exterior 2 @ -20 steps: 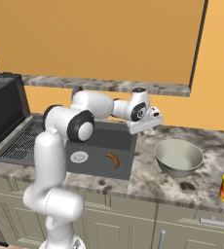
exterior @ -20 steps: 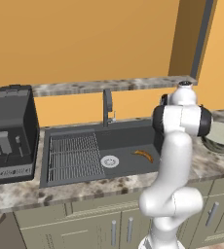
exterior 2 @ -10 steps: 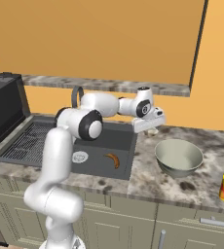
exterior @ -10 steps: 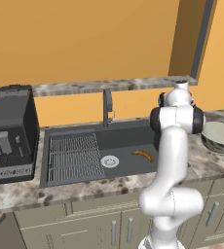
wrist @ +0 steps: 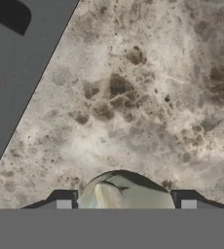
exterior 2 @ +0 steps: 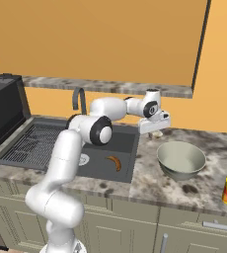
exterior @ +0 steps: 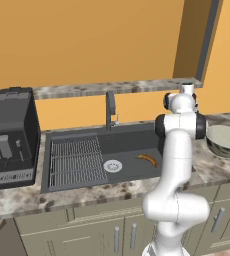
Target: Remove the garlic and banana from the sink. Then move the bowl and cup from the counter to the sink for washing.
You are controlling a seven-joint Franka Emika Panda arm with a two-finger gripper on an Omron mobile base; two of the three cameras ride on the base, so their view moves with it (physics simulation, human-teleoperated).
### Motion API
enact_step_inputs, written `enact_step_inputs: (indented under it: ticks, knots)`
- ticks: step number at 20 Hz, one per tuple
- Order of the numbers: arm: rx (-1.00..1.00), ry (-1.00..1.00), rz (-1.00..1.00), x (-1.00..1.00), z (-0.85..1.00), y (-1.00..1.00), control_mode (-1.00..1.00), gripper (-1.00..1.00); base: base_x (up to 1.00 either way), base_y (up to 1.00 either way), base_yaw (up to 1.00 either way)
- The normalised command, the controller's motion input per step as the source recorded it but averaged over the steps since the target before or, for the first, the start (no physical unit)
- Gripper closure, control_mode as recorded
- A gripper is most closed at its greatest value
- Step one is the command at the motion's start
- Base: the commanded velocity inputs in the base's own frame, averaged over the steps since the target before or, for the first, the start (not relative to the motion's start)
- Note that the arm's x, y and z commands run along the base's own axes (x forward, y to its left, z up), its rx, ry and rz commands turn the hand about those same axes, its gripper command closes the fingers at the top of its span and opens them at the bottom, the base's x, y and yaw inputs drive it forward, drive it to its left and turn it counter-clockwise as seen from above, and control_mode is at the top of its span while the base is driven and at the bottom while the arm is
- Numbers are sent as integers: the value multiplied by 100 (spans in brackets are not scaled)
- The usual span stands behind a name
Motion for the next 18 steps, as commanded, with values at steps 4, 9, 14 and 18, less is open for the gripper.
enact_step_inputs:
  ticks: [4, 9, 14, 18]
  knots:
    - [13, 1, 2, 10, -17, -8, -100, 100, 0, 0, 0]
    - [5, 0, 3, 11, -22, -3, -100, 100, 0, 0, 0]
    - [1, 5, 3, 15, -15, -1, -100, 100, 0, 0, 0]
    - [0, 12, 3, 14, -14, -2, -100, 100, 0, 0, 0]
